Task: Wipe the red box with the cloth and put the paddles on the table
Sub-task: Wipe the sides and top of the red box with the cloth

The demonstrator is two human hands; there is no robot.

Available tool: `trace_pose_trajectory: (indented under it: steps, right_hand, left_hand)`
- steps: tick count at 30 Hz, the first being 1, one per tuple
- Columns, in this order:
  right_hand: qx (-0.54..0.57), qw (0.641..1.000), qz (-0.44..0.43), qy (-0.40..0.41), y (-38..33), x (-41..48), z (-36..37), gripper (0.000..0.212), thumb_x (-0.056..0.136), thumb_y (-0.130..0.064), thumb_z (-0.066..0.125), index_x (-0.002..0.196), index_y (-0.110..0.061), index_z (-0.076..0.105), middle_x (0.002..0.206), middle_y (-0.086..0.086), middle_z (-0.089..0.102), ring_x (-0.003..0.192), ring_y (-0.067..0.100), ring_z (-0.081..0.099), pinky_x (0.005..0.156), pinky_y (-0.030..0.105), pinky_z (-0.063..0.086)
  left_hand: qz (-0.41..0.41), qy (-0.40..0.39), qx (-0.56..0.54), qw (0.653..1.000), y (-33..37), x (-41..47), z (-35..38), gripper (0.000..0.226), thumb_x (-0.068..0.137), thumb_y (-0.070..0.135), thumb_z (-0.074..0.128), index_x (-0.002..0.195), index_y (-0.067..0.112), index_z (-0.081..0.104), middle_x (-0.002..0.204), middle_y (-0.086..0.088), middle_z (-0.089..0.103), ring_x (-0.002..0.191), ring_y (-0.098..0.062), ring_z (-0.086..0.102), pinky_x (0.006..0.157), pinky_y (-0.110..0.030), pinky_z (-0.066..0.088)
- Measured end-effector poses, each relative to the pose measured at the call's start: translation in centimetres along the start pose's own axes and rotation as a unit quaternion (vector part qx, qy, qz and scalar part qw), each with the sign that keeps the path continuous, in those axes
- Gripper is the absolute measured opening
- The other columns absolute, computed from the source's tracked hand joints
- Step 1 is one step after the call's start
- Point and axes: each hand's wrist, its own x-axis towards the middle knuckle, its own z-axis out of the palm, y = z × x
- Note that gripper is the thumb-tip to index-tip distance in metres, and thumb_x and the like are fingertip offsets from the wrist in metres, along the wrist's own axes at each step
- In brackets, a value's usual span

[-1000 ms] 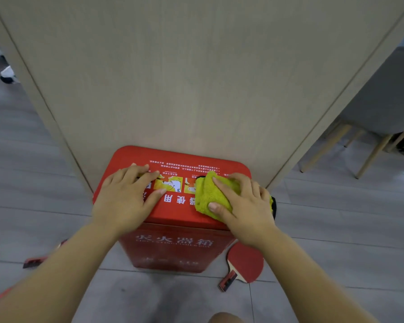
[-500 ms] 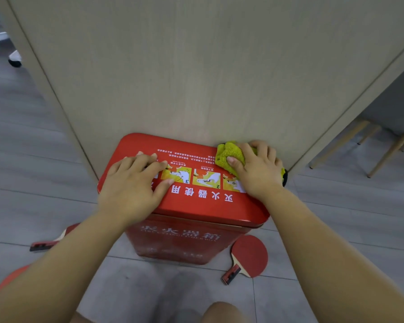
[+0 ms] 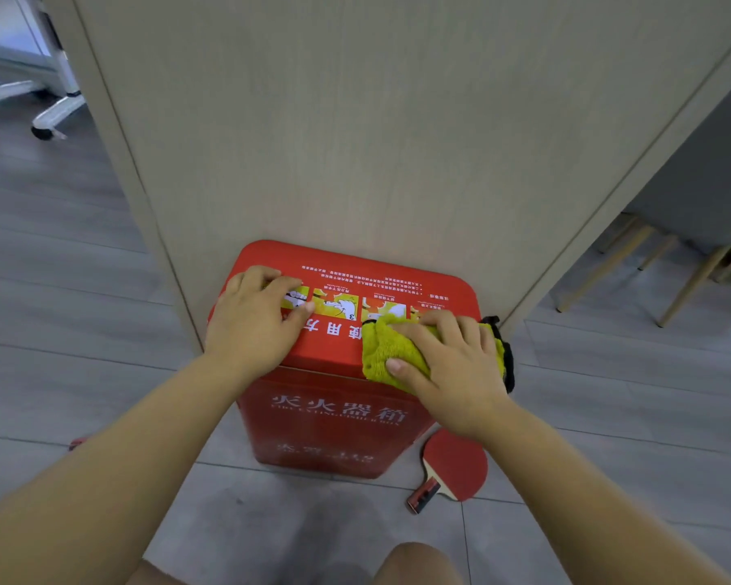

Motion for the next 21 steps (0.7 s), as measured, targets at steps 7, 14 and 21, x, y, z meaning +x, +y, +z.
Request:
trace_pose_trajectory:
  steps: [7, 14, 21]
  right_hand:
    - [-0.003, 1.0, -0.01, -0.017, -1.2, 3.2, 0.3, 0.078, 0.076, -0.081, -0.001, 0.138, -0.047, 0.034, 0.13, -0.005, 0.036, 0.115, 0.02, 0.028, 0.1, 0.043, 0.022]
    - [-0.024, 0.999, 0.04, -0.016, -1.5, 10.1, 0.8, 0.054, 0.092, -0.065, 0.026, 0.141, -0.044, 0.029, 0.135, 0.001, 0.034, 0.123, 0.026, 0.029, 0.105, 0.05, 0.022]
    - [-0.05, 0.996, 0.075, 0.021, -2.1, 12.2, 1.4, 0.052, 0.093, -0.064, 0.026, 0.136, -0.037, 0.034, 0.137, 0.006, 0.036, 0.123, 0.031, 0.033, 0.102, 0.052, 0.024]
  left_hand:
    - [0.12, -0.081, 0.097, 0.985, -2.4, 1.7, -1.4, 0.047, 0.094, 0.046, 0.036, 0.13, 0.023, 0.056, 0.125, -0.003, 0.058, 0.114, -0.026, 0.052, 0.099, -0.036, 0.038]
    - [0.134, -0.01, 0.032, 0.99, -3.7, 0.9, -0.7, 0.05, 0.09, 0.045, 0.032, 0.115, 0.021, 0.067, 0.117, -0.002, 0.066, 0.102, -0.026, 0.059, 0.092, -0.033, 0.04]
    - [0.142, 0.031, -0.005, 0.989, -3.8, 1.0, -0.5, 0.044, 0.09, 0.038, 0.036, 0.109, 0.017, 0.071, 0.111, -0.002, 0.068, 0.099, -0.025, 0.061, 0.09, -0.024, 0.035]
